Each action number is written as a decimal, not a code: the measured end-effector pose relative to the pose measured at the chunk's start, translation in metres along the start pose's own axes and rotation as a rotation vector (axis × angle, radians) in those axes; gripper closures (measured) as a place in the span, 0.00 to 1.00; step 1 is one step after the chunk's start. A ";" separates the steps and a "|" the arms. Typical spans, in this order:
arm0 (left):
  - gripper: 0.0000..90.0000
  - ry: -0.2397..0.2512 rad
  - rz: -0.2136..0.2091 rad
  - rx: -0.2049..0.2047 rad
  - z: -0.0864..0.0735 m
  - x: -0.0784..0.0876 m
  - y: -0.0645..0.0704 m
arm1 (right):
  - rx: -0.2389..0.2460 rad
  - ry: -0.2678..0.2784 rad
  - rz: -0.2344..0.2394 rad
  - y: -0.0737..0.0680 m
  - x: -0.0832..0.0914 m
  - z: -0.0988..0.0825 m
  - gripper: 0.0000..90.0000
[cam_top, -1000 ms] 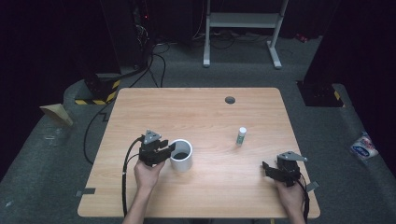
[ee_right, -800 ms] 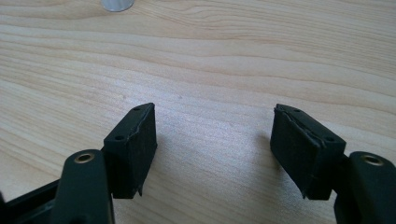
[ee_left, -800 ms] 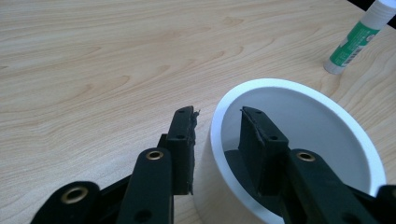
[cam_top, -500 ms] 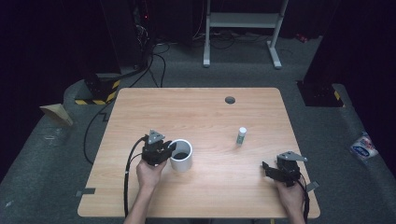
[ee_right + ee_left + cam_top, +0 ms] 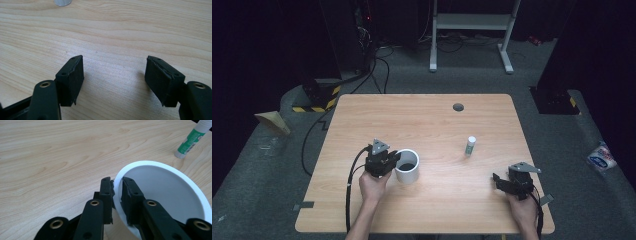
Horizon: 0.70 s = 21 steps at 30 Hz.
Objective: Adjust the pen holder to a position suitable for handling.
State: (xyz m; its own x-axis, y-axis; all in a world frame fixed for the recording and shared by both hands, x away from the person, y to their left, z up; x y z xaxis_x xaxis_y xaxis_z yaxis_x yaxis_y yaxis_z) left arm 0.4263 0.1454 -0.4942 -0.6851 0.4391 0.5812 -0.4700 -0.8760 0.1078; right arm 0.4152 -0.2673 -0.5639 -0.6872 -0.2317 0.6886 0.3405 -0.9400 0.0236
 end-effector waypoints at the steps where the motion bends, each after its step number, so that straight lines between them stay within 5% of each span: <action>1: 0.87 -0.002 -0.004 0.000 0.000 0.000 0.001 | 0.002 0.001 0.000 0.000 0.000 0.000 0.35; 21: 0.87 -0.004 -0.051 -0.007 0.008 -0.015 0.022 | 0.003 0.000 0.002 0.000 0.000 0.000 0.35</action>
State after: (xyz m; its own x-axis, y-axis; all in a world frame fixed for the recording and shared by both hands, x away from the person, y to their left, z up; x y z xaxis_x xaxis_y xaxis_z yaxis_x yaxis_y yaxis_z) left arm 0.4307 0.1182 -0.4938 -0.6578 0.4827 0.5781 -0.5086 -0.8509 0.1317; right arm 0.4150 -0.2672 -0.5639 -0.6869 -0.2335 0.6883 0.3439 -0.9387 0.0248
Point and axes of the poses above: each handheld gripper's, and its own axes: x roughly backward along the jaws, z roughly out of its top, y roughly to its right, the point moved 6 cm from there along -x, roughly forward along the jaws, and after that the axes turned 1 degree about -z, right-handed, at the moved point
